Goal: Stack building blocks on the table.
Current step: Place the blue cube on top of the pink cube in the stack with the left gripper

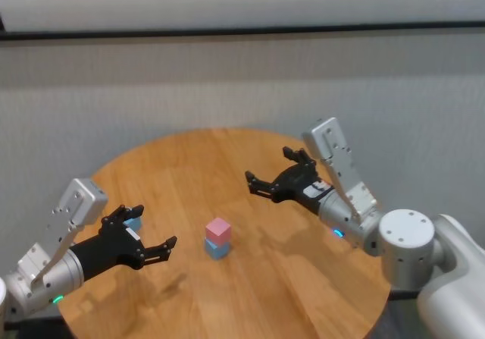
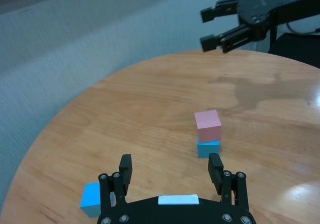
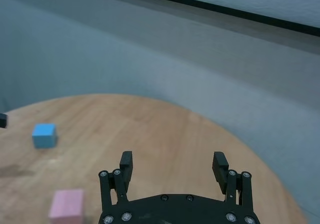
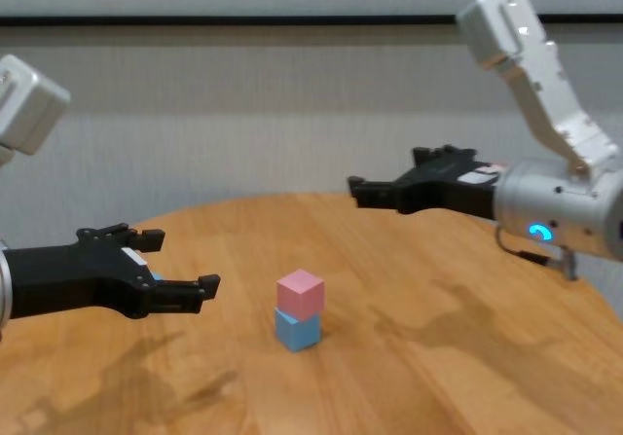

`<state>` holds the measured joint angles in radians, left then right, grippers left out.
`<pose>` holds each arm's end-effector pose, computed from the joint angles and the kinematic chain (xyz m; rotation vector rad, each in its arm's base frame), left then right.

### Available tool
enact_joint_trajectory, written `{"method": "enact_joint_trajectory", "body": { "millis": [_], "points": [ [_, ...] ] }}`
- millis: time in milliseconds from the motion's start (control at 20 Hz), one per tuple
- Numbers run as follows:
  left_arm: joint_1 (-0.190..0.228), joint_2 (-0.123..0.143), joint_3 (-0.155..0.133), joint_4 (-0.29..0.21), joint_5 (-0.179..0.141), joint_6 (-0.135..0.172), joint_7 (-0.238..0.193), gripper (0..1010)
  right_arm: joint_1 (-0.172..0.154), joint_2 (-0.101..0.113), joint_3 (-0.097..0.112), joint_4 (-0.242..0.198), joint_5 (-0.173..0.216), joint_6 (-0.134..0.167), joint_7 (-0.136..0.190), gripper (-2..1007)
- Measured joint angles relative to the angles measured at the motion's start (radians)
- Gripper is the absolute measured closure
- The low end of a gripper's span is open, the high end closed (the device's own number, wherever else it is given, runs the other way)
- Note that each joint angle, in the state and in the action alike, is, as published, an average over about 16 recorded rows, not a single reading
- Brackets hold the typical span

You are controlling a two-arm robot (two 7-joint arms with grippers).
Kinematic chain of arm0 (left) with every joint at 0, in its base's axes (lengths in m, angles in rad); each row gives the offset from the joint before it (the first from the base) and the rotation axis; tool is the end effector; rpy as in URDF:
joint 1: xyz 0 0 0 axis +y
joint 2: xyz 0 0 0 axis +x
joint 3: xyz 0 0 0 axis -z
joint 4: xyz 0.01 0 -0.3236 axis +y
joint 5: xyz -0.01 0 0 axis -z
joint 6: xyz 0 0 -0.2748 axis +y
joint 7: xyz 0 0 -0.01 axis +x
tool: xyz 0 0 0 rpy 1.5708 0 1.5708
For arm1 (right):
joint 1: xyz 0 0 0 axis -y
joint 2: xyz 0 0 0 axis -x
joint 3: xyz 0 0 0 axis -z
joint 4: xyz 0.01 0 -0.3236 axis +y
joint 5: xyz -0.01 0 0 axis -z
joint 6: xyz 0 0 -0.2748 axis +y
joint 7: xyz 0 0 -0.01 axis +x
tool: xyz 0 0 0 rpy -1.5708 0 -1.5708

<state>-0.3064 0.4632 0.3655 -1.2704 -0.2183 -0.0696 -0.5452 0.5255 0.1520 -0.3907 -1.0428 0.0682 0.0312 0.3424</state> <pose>0.3746 0.0970 -0.3193 0.3017 -0.1331 0.8111 0.4439 0.0224 -0.3032 -0.2651 -0.0957 -0.9647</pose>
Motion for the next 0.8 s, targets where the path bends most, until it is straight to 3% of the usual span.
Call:
{"method": "enact_joint_trajectory", "body": {
  "millis": [450, 800],
  "points": [
    [0.000, 0.000, 0.000, 0.000, 0.000, 0.000, 0.000, 8, -0.053, 0.069, 0.051, -0.060, 0.015, 0.023, -0.003, 0],
    [-0.001, 0.000, 0.000, 0.003, 0.000, 0.000, 0.002, 8, -0.074, 0.088, 0.069, -0.064, 0.026, 0.024, 0.004, 0]
  ]
}}
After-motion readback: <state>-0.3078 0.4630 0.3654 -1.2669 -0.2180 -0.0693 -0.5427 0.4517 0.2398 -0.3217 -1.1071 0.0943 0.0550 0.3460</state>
